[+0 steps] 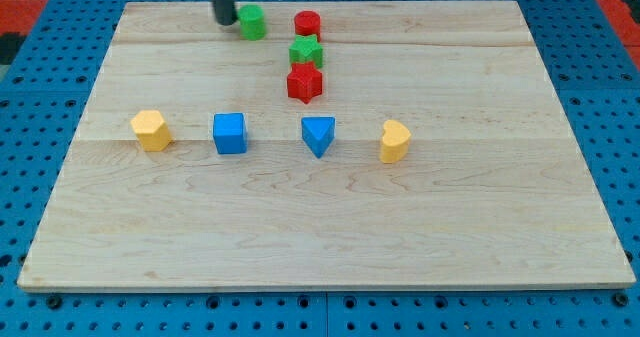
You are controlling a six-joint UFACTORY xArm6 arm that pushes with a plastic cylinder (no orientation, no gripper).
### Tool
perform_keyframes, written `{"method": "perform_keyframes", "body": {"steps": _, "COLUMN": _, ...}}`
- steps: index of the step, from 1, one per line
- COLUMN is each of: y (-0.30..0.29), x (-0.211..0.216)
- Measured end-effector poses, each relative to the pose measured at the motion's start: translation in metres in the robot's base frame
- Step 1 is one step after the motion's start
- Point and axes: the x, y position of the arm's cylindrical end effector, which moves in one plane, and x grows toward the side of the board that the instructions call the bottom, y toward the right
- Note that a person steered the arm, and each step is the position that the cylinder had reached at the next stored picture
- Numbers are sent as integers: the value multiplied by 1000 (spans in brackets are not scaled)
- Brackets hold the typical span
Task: Move green circle close to the red circle
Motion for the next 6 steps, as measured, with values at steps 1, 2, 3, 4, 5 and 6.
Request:
{"method": "perform_keyframes", "body": {"steps": 1, "y": 5, "x": 4}}
{"method": "perform_keyframes", "body": {"steps": 2, "y": -11, "x": 29}}
{"method": "perform_keyframes", "body": {"steps": 3, "y": -7, "x": 45}}
{"method": "perform_keyframes", "body": {"steps": 4, "y": 16, "x": 19}}
{"method": "perform_keyframes", "body": {"steps": 5, "y": 47, "x": 10}}
{"method": "perform_keyframes", "body": {"steps": 6, "y": 52, "x": 7}}
